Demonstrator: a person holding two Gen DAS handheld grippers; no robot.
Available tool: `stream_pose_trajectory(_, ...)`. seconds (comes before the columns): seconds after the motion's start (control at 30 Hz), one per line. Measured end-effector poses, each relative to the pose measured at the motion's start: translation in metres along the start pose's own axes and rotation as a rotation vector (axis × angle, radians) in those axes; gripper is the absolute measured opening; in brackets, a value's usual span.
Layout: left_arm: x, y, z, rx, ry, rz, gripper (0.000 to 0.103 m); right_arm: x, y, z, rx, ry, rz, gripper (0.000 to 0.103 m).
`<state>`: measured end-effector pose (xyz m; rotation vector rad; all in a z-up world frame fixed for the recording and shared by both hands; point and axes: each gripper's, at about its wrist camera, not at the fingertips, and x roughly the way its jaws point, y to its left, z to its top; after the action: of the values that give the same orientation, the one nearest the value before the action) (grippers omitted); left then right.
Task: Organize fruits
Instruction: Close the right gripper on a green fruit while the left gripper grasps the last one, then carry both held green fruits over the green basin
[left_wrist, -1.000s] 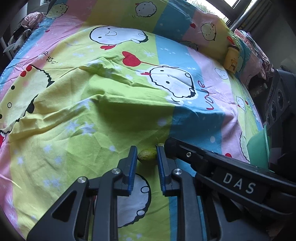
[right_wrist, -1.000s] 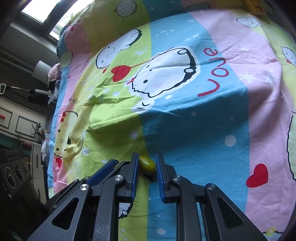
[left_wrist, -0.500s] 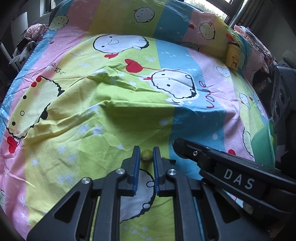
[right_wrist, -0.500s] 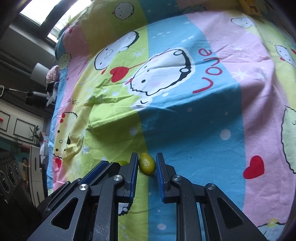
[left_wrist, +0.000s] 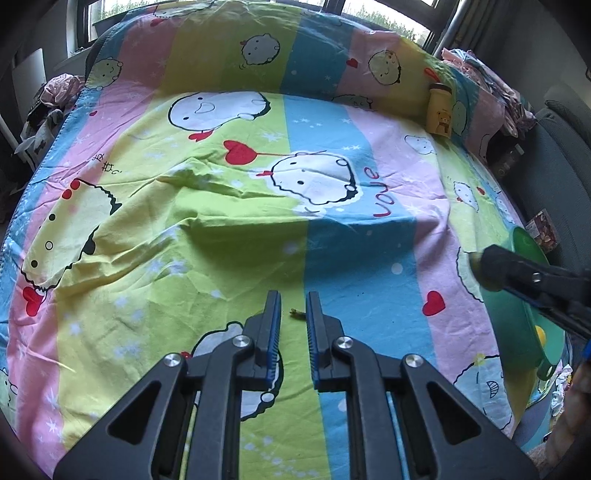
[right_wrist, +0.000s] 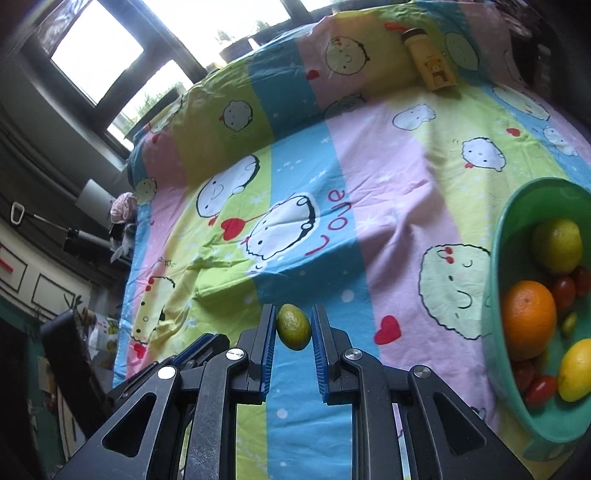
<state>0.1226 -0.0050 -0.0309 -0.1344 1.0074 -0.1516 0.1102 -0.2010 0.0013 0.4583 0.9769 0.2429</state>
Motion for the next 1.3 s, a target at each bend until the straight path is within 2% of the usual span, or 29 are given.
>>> stream_pose_trajectory(0.1,0.009,0.008,0.001,-0.012,0.024,0.032,0.014,-0.006,-0.01,0.004,0.022,-0.01,-0.009,0.02)
stream_pose_trajectory(0.23,0.021,0.015,0.002,-0.039,0.064,0.002,0.019,-0.009,-0.016,0.006,0.035,-0.009,-0.003,0.02)
stream_pose_trajectory(0.4,0.036,0.015,-0.002,-0.022,0.117,0.026,0.018,-0.011,-0.017,0.006,0.044,-0.011,0.004,0.02)
stream_pose_trajectory(0.6,0.03,0.008,-0.006,0.003,0.118,0.014,0.017,-0.014,-0.017,0.006,0.043,-0.02,0.007,0.02)
stream_pose_trajectory(0.77,-0.01,-0.031,-0.006,0.084,0.007,-0.033,0.015,-0.031,-0.025,0.007,0.062,-0.048,0.024,0.02)
stream_pose_trajectory(0.83,-0.027,-0.054,-0.006,0.123,-0.035,-0.066,0.009,-0.043,-0.033,0.008,0.078,-0.073,0.025,0.02)
stream_pose_trajectory(1.03,-0.066,-0.13,-0.002,0.225,-0.146,-0.214,0.01,-0.08,-0.067,0.01,0.147,-0.149,-0.002,0.02)
stream_pose_trajectory(1.13,-0.067,-0.164,0.0,0.267,-0.157,-0.228,0.01,-0.097,-0.088,0.01,0.184,-0.184,-0.012,0.02)
stream_pose_trajectory(1.3,-0.063,-0.196,-0.005,0.3,-0.125,-0.304,0.01,-0.115,-0.12,0.009,0.232,-0.207,-0.049,0.02)
